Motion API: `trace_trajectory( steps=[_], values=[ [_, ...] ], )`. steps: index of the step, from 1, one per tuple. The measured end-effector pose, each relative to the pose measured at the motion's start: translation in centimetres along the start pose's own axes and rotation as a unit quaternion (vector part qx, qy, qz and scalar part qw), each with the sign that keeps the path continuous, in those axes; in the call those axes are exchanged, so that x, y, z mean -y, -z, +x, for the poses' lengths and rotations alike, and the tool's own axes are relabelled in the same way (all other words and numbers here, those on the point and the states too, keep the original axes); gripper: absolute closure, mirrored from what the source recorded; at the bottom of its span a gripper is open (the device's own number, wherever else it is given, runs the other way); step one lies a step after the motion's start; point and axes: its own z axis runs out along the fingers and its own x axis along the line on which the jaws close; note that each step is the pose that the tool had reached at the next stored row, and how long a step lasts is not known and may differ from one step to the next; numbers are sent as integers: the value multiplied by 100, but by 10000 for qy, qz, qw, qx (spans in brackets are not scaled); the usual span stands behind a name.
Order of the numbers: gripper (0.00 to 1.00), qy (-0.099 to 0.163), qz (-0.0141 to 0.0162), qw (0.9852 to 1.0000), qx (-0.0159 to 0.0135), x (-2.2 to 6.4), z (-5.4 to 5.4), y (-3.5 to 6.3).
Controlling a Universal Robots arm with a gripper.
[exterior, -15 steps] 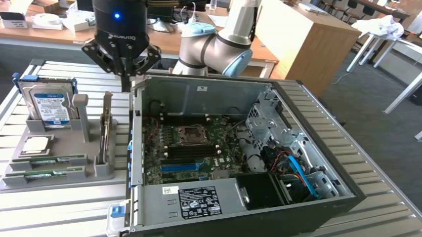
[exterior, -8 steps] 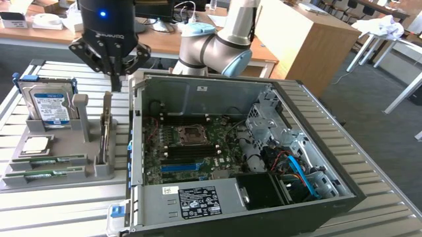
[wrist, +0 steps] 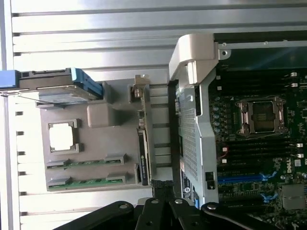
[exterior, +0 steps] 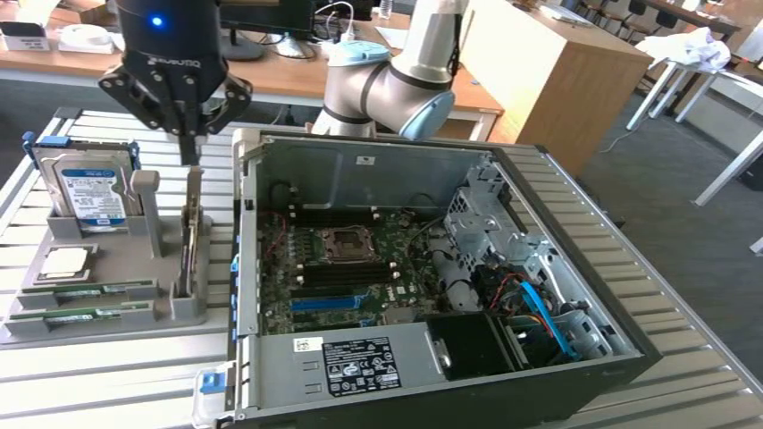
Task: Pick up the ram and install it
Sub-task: 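Reach for the ram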
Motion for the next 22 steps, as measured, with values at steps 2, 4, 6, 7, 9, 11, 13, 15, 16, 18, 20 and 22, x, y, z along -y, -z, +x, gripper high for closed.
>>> trace_trajectory(
  steps=[2,4,6,7,9,11,13,15,16,18,20,22],
  values=[
    [90,0,0,10000,0,4,47,2],
    [90,-1,0,10000,0,7,96,2],
    [90,-1,0,10000,0,11,147,4],
    [90,0,0,10000,0,13,173,4],
    [90,0,0,10000,0,16,220,6],
    [90,0,0,10000,0,20,265,7],
    [90,0,0,10000,0,23,309,8],
    [90,-1,0,10000,0,26,354,9],
    [90,-1,0,10000,0,28,377,9],
    [90,0,0,10000,0,31,421,10],
    [90,0,0,10000,0,34,463,12],
    [90,0,0,10000,0,38,511,13]
  ],
)
